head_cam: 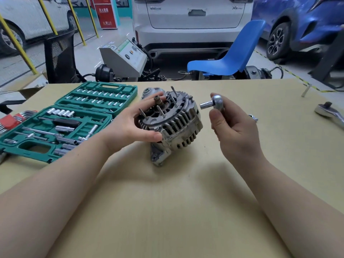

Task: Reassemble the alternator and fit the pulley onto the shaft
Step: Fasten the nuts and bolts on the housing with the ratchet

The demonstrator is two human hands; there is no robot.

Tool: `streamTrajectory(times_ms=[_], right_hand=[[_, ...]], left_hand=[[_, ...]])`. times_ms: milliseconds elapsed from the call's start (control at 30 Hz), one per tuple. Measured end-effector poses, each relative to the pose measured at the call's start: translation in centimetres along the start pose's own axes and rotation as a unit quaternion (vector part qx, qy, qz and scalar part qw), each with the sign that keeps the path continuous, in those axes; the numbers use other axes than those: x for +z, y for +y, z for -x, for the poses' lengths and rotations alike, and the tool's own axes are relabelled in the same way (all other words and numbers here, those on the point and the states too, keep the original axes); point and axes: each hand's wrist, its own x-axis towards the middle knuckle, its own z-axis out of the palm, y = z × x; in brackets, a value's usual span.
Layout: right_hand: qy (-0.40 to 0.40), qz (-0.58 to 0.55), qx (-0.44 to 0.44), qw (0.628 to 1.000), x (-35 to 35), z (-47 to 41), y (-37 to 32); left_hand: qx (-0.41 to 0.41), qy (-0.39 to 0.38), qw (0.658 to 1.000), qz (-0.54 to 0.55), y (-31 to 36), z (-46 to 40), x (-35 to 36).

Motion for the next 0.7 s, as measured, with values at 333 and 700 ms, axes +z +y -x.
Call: streamTrajectory(times_ms=[333, 700], right_hand=[[-0.223, 0.257, -0.151, 0.928, 0.1, -4.5, -9.3], [-0.36, 0.386, -0.158, 0.835, 3.8, -7.4, -12.6]], left_hand=[[0.131, 0.273, 0.953, 0.008, -0.1, 3.8, 2.0], [0.146, 0.189, 0.969, -0.067, 1.2, 3.8, 3.8]])
